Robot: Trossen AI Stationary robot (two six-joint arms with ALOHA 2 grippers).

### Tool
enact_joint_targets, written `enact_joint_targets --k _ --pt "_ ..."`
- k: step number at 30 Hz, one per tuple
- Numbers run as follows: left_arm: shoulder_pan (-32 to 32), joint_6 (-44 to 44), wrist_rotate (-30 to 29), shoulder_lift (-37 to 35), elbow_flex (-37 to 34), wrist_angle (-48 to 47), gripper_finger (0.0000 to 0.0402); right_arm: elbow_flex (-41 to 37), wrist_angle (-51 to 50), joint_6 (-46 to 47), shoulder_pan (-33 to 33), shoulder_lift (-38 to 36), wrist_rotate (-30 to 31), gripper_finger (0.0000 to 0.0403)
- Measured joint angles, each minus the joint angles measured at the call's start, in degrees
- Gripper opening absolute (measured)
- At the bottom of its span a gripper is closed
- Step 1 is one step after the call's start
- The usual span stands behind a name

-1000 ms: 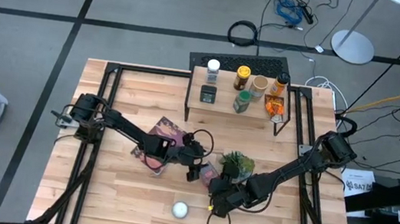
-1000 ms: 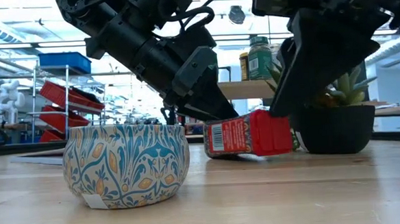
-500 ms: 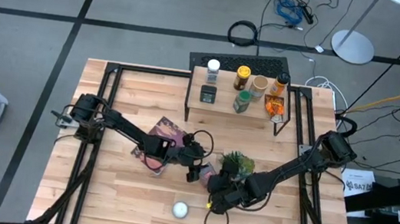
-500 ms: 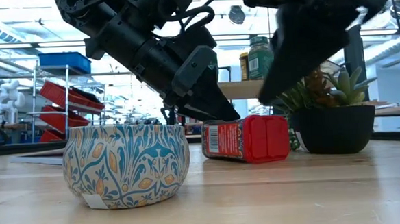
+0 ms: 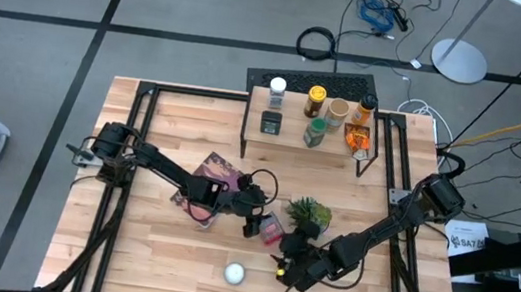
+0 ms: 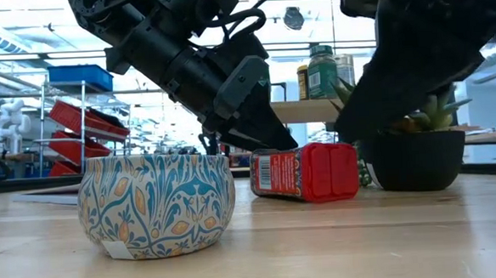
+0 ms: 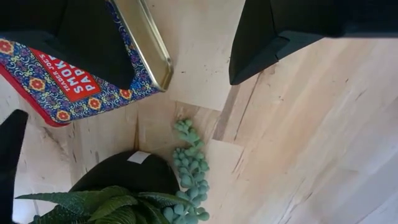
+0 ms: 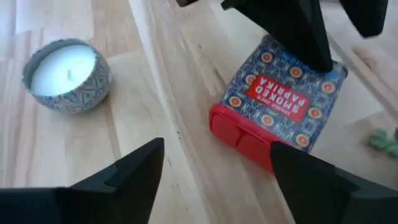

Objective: Shelf spices
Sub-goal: Put the red seasoning can on the shelf

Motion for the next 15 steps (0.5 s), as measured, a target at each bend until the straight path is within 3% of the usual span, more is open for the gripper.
enact_joint_targets --k 6,15 --pt "-0.17 -0.01 0.05 0.0 0.0 0.02 0.0283 -2.19 1.71 5.71 0.45 0.01 0.65 0.0315" --pt "-0.22 -0.01 0.23 0.0 0.0 0.02 0.0283 -2.83 -1.0 8.05 1.84 0.13 3.14 0.0315"
